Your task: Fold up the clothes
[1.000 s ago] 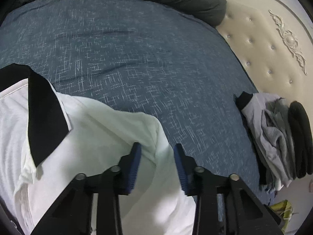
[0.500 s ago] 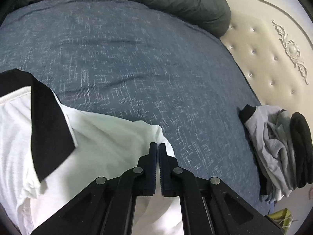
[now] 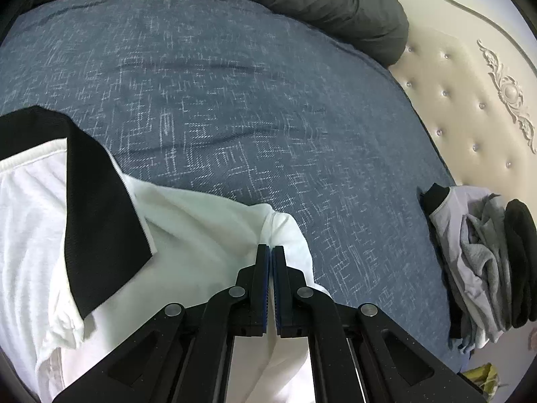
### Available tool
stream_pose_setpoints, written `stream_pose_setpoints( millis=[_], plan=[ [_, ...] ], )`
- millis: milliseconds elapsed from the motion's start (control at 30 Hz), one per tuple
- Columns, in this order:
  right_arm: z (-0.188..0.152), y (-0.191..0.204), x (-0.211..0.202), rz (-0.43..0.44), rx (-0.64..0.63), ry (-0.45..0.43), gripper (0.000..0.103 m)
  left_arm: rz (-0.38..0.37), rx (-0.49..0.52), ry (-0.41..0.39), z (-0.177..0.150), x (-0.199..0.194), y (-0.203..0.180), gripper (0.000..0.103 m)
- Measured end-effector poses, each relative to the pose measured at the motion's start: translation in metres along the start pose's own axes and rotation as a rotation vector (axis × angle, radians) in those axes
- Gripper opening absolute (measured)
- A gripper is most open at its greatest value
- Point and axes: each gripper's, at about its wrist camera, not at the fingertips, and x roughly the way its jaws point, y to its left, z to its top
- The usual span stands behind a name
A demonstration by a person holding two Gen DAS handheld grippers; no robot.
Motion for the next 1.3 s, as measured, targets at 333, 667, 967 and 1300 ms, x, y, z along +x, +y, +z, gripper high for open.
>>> stream_pose_setpoints(
  millis=[333, 667, 967, 1300],
  plan=[
    [0.012, 0.007, -0.011, 0.007, 0.026, -0.047, 0.005, 0.029, 0.09, 0.001, -0.023, -0.05, -0.007, 0.01],
    [0.009, 0.019, 0.016, -0.037, -0.017, 0.019, 0.034, 0.045, 0.152, 0.056, -0.083, -0.072, -0.001, 0.016],
    [0.004, 0.002, 0.017, -0.005, 0.008, 0.022, 0.003, 0.035, 0.135, 0.061, -0.102, -0.077, 0.007, 0.018],
    [0.008, -0.002, 0.003, -0.046, 0.078, 0.024, 0.005, -0.003, 0.112, 0.077, -0.11, -0.082, 0.014, 0.026]
  ],
)
